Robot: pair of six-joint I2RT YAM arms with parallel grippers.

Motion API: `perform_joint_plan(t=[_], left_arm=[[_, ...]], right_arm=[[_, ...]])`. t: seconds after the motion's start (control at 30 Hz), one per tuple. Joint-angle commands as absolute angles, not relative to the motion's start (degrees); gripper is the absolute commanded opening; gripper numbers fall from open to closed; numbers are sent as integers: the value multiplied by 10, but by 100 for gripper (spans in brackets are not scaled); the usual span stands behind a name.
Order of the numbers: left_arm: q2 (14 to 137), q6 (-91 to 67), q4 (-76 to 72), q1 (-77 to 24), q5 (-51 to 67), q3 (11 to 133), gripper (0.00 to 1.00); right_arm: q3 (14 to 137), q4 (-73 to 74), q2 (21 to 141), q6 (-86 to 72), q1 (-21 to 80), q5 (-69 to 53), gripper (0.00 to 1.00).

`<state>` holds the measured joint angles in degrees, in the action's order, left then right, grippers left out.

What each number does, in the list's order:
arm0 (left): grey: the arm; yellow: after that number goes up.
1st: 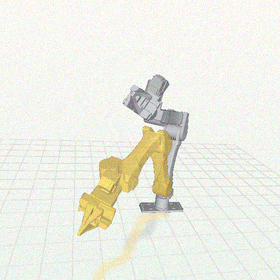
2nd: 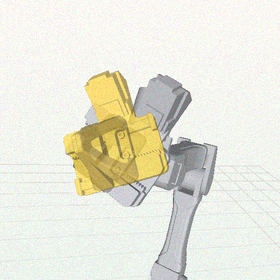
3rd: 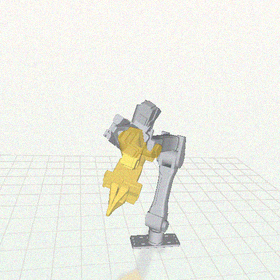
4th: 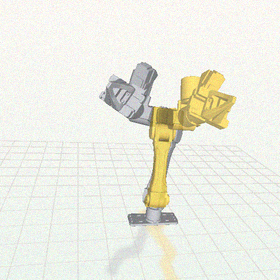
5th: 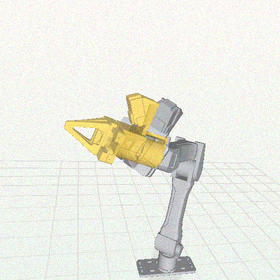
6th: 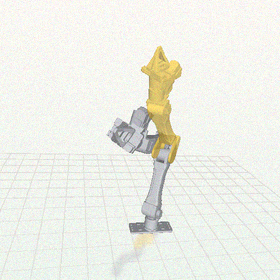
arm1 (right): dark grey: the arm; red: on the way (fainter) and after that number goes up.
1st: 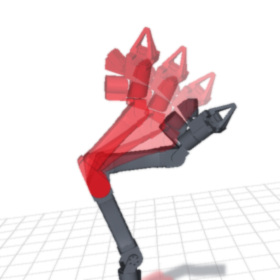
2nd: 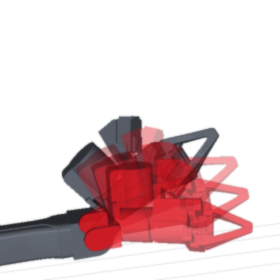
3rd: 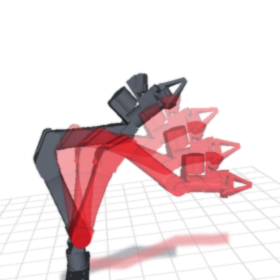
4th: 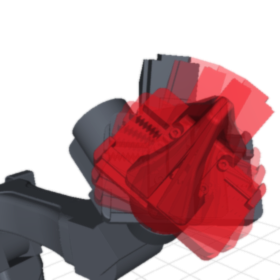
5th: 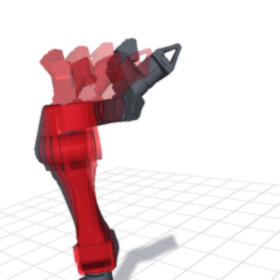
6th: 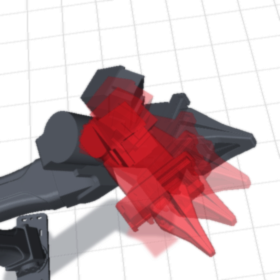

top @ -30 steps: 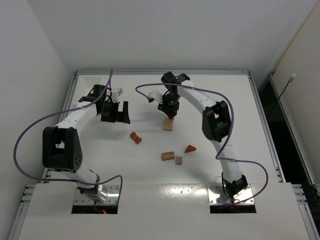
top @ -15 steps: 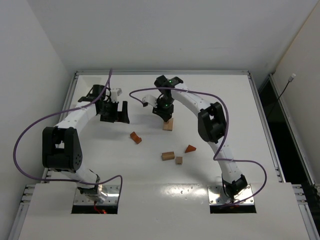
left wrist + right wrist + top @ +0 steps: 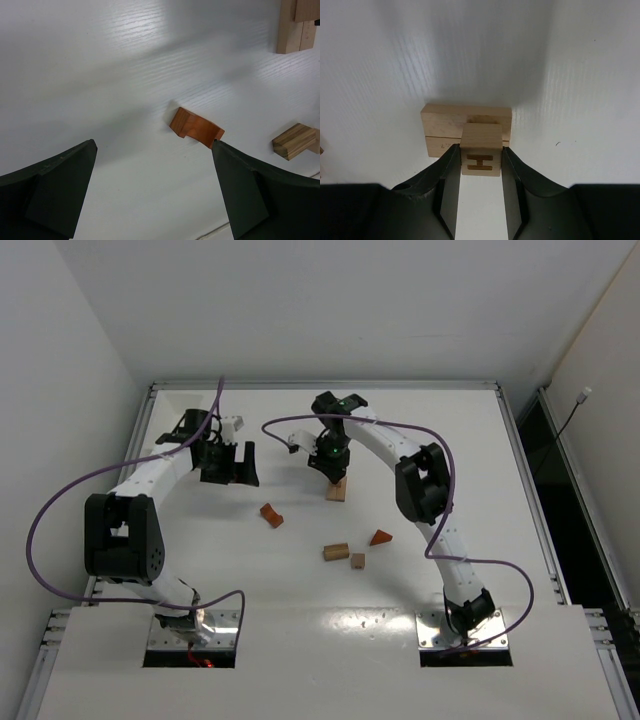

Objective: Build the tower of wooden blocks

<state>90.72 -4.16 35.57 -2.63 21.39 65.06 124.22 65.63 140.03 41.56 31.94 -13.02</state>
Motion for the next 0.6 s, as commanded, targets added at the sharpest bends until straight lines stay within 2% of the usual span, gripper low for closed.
perform_joint_plan(t=[0.0,0.17,0.23,0.47,0.53,0.57], left_arm=[[889,-47,342,-19,225,656,99],[889,-47,342,-19,225,656,99],[889,-47,342,-19,225,656,99],[889,-47,342,-19,225,656,99],[895,-47,342,-19,225,656,99],[895,-47,342,-19,230,656,99]], right_arm=[[1259,653,1399,415,316,-125,0],[1259,653,1399,415,316,-125,0],[1259,653,1404,415,316,-125,4],[1259,653,1404,410,310,-125,29],[1259,653,1404,410,310,-125,42],[1259,653,1404,410,310,-125,45]])
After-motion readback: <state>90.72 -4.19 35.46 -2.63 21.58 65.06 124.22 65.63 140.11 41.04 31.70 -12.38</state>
